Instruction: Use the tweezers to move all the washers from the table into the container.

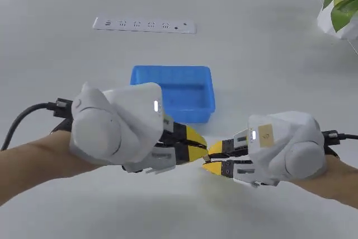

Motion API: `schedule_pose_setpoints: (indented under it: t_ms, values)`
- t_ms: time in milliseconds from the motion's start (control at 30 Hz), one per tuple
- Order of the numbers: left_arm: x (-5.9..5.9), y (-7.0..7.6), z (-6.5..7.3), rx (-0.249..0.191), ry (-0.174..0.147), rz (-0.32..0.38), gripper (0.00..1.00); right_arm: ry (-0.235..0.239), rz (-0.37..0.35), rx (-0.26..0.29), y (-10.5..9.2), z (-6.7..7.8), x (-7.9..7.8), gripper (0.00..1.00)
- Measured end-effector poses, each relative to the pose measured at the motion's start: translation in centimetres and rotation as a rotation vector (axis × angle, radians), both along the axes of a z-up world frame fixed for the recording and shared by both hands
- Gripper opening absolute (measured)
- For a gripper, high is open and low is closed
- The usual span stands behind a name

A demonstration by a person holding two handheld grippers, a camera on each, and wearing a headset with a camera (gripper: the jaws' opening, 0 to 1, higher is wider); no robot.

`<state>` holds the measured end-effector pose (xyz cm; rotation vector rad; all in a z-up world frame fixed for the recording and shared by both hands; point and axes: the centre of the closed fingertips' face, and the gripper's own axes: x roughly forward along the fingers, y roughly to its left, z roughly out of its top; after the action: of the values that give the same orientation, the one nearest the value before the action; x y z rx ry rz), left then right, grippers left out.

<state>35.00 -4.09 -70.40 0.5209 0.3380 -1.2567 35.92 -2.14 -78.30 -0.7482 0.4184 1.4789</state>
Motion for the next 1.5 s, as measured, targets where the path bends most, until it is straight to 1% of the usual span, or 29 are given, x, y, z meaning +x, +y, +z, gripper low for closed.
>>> schedule_pose_setpoints:
  t_ms: [67, 200, 267, 367, 433, 467, 500, 533, 567, 633, 667, 733, 800, 867, 1033, 1167, 1200, 1233, 1300, 1400, 1467, 1500]
  values:
    - [0.1, -0.7, 0.2, -0.011, -0.008, -0.012, 0.04, 0.003, -0.018, 0.007, -0.2, 0.0, 0.1, 0.07]
    - [0.0, -1.8, 0.2, -0.039, 0.005, -0.034, 0.04, 0.008, -0.032, 0.016, -0.6, 0.0, 0.1, 0.07]
    - [0.1, -2.2, 0.2, -0.049, 0.003, -0.045, 0.04, 0.007, -0.034, 0.016, -0.8, 0.1, 0.1, 0.07]
    - [0.5, -2.6, 0.3, -0.067, 0.013, -0.044, 0.05, 0.016, -0.035, 0.022, -1.0, 0.0, 0.3, 0.07]
    - [0.7, -2.8, 0.4, -0.070, 0.007, -0.046, 0.05, 0.028, -0.038, 0.029, -1.0, 0.1, 0.4, 0.07]
    - [0.7, -2.9, 0.4, -0.072, 0.015, -0.049, 0.05, 0.034, -0.037, 0.031, -1.0, 0.1, 0.4, 0.07]
    - [0.8, -2.8, 0.5, -0.078, 0.035, -0.034, 0.05, 0.034, -0.039, 0.035, -1.0, 0.1, 0.4, 0.07]
    - [0.5, -2.8, 0.5, -0.093, 0.073, -0.026, 0.05, 0.033, -0.035, 0.035, -1.0, 0.1, 0.4, 0.07]
    - [0.5, -2.7, 0.6, -0.100, 0.077, -0.031, 0.05, 0.035, -0.033, 0.034, -0.9, 0.1, 0.4, 0.07]
    - [0.6, -2.5, 0.7, -0.095, 0.062, -0.032, 0.05, 0.029, -0.032, 0.034, -0.8, 0.1, 0.4, 0.07]
    - [0.5, -2.4, 0.7, -0.094, 0.064, -0.035, 0.05, 0.032, -0.032, 0.035, -0.8, 0.1, 0.4, 0.07]
    - [0.4, -2.3, 1.1, -0.100, 0.054, -0.037, 0.05, 0.036, -0.035, 0.040, -0.7, 0.1, 0.4, 0.07]
    - [0.4, -2.3, 1.3, -0.108, 0.059, -0.037, 0.05, 0.036, -0.031, 0.041, -0.6, 0.1, 0.4, 0.07]
    - [0.5, -2.3, 1.3, -0.104, 0.053, -0.039, 0.05, 0.039, -0.032, 0.041, -0.5, 0.0, 0.4, 0.07]
    - [0.2, -2.2, 1.3, -0.095, 0.046, -0.053, 0.07, 0.040, -0.029, 0.041, -0.5, 0.0, 0.3, 0.07]
    - [0.3, -2.0, 1.2, -0.083, 0.046, -0.051, 0.13, 0.047, -0.033, 0.045, -0.5, 0.0, 0.3, 0.07]
    - [0.2, -2.0, 1.1, -0.081, 0.045, -0.055, 0.13, 0.048, -0.034, 0.046, -0.5, 0.0, 0.3, 0.07]
    - [0.1, -2.0, 1.0, -0.076, 0.049, -0.063, 0.13, 0.048, -0.033, 0.047, -0.5, 0.0, 0.3, 0.07]
    - [0.2, -1.9, 0.9, -0.071, 0.042, -0.065, 0.13, 0.052, -0.035, 0.048, -0.5, 0.0, 0.4, 0.07]
    - [0.2, -1.9, 0.8, -0.068, 0.044, -0.065, 0.11, 0.057, -0.034, 0.049, -0.5, 0.0, 0.4, 0.07]
    - [0.3, -1.8, 0.7, -0.060, 0.033, -0.069, 0.07, 0.058, -0.032, 0.049, -0.5, 0.0, 0.4, 0.07]
    - [0.5, -1.7, 0.6, -0.050, 0.020, -0.066, 0.07, 0.059, -0.031, 0.049, -0.5, 0.0, 0.4, 0.07]
